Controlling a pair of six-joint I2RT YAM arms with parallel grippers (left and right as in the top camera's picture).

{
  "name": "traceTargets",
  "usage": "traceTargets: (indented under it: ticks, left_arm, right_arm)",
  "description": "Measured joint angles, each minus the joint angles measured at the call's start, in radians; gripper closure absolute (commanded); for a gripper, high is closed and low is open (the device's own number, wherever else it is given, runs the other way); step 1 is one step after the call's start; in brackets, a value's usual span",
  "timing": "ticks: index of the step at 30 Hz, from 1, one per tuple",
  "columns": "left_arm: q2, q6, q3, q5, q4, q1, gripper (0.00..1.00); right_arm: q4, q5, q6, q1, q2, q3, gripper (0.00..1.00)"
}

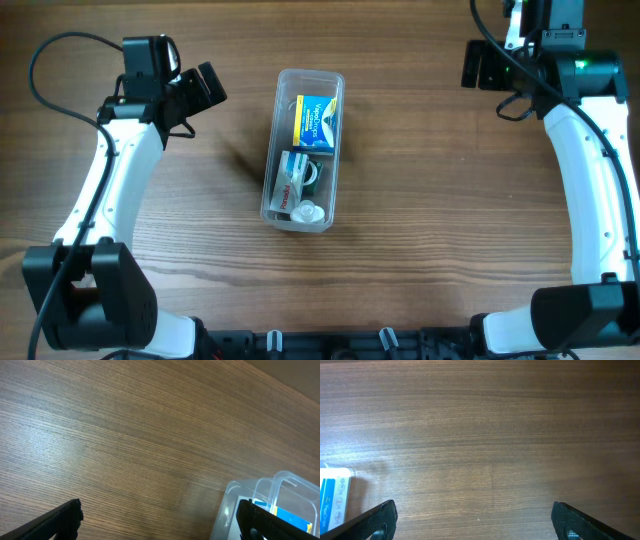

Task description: Pack container

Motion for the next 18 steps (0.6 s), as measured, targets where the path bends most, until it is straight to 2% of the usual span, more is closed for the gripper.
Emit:
traceTargets:
  ticks: [12, 14, 18]
  left_arm:
    - [0.000, 0.000, 0.000, 0.000, 0.000, 0.000, 0.00]
    - [0.000, 0.000, 0.000, 0.000, 0.000, 0.000, 0.00]
    - [0.000, 0.000, 0.000, 0.000, 0.000, 0.000, 0.00]
  right_arm:
    - [-0.001, 0.000, 0.000, 0.000, -0.020, 0.000, 0.00]
    - [-0.001, 0.000, 0.000, 0.001, -0.074, 0.000, 0.00]
    - [0.000, 0.000, 0.000, 0.022, -0.336, 0.000, 0.00]
